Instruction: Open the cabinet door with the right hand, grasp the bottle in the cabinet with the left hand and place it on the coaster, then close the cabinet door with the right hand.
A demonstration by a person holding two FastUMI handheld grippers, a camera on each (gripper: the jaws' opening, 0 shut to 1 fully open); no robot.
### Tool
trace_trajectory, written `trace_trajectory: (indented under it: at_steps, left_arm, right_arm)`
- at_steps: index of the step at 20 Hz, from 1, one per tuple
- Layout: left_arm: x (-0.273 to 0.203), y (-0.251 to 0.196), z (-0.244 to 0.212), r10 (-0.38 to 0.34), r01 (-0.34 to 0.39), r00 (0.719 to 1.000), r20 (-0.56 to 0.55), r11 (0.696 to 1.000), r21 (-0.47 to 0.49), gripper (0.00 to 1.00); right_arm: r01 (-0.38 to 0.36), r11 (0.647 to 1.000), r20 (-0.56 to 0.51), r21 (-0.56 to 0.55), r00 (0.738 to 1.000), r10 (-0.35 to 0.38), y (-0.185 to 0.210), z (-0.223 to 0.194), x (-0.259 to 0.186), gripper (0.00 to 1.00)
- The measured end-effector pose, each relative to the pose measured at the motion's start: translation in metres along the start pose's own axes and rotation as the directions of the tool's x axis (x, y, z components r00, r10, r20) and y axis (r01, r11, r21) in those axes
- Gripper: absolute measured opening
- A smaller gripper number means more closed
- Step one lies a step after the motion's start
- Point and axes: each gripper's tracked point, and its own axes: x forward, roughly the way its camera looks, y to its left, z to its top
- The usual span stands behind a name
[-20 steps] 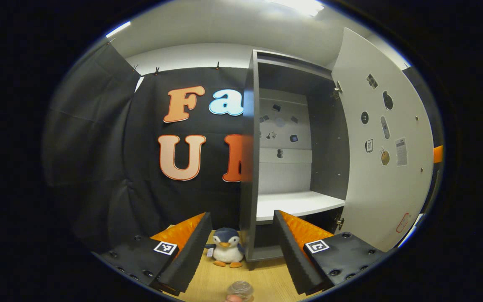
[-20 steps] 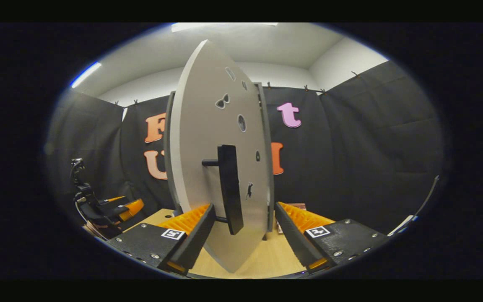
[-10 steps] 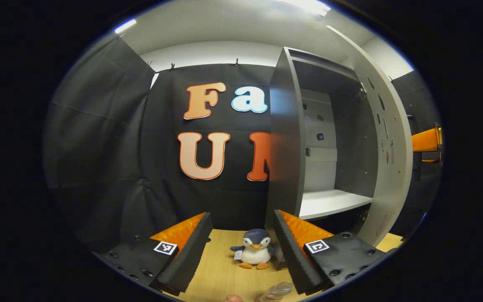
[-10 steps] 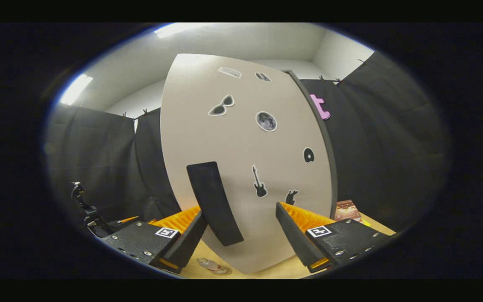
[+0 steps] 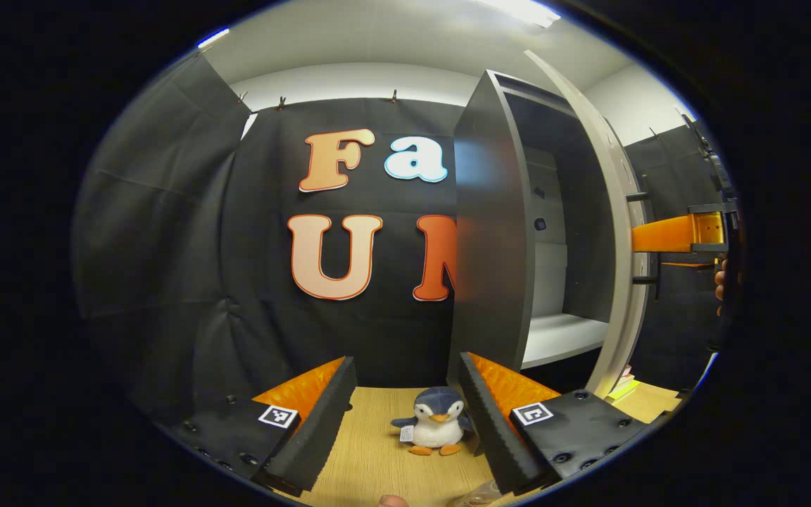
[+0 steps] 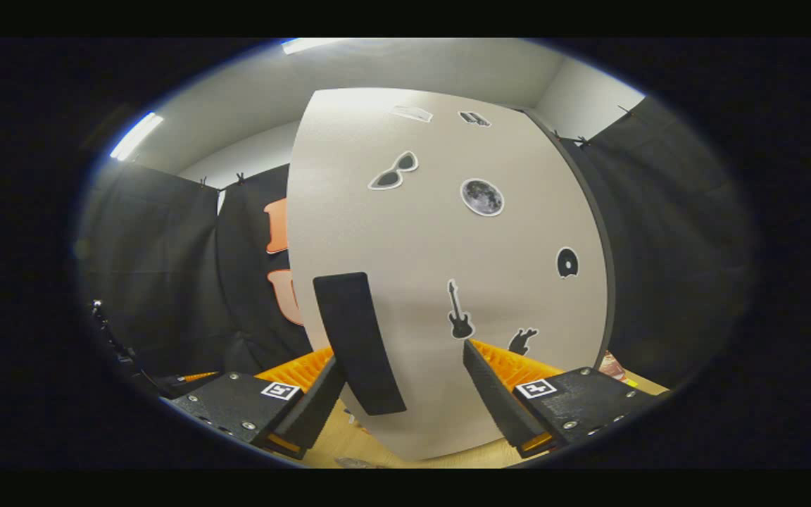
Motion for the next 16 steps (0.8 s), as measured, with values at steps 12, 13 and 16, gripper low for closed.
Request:
trace_trajectory:
  at_steps: [12, 13, 16]
  left_arm:
    - [0.026, 0.013, -0.009, -0.054, 0.054, 0.998, -0.029, 0.998, -0.019, 0.95]
    - [0.025, 0.014, -0.009, -0.056, 0.056, 0.998, -0.03, 0.998, -0.018, 0.94]
    - [0.029, 0.013, -0.013, -0.058, 0.057, 0.998, -0.036, 0.998, -0.024, 0.94]
  right_arm:
    - [0.039, 0.998, 0.005, 0.054, 0.999, -0.04, 0.009, -0.004, 0.022, 0.96]
    - [0.039, 0.997, 0.001, 0.066, 0.999, -0.039, 0.01, -0.004, 0.023, 0.96]
    - [0.066, 0.997, 0.004, 0.035, 0.998, -0.066, 0.009, -0.005, 0.026, 0.96]
